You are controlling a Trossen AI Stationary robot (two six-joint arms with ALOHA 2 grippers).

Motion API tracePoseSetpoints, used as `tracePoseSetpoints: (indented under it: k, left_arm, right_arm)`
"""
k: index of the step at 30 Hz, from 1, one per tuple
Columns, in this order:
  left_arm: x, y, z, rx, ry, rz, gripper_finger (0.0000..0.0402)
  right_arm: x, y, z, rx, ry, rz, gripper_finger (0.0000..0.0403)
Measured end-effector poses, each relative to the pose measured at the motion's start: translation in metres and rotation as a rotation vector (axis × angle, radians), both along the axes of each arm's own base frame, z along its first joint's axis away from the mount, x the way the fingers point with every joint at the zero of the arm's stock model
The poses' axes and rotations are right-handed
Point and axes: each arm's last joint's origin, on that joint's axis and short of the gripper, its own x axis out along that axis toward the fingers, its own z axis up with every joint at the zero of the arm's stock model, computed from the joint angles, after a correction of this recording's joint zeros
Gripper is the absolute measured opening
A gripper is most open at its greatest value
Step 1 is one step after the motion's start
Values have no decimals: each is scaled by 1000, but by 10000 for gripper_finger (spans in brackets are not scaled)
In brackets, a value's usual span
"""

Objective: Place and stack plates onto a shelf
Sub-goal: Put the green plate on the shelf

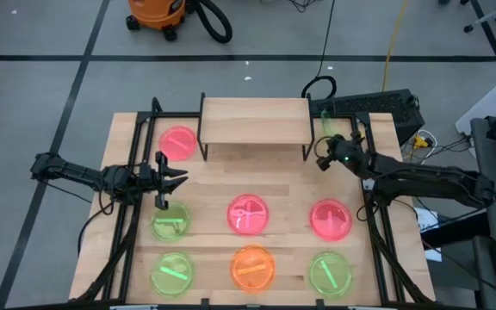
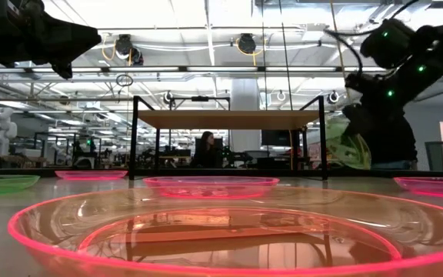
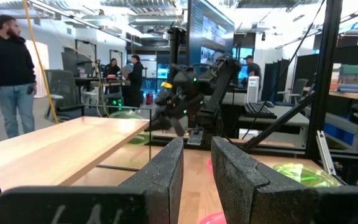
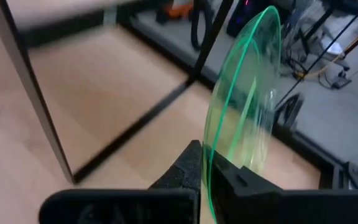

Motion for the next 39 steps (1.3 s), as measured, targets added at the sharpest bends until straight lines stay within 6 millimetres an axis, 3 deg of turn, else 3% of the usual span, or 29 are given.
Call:
tracePoseSetpoints:
  k: [7,18,28,39]
  left_arm:
    - [0,0,0,0,0,0,88]
    - [0,0,0,0,0,0,88]
    - [0,0,0,0,0,0,88]
    - [0,0,0,0,0,0,88]
  right_arm:
    - [-4,1,26,-142,-168,6,0]
    - [4,5,76,-471,-454,293,0]
    - [41,-11,101,-432,-257,406,0]
    - [86,-30,92,-330,56,507,0]
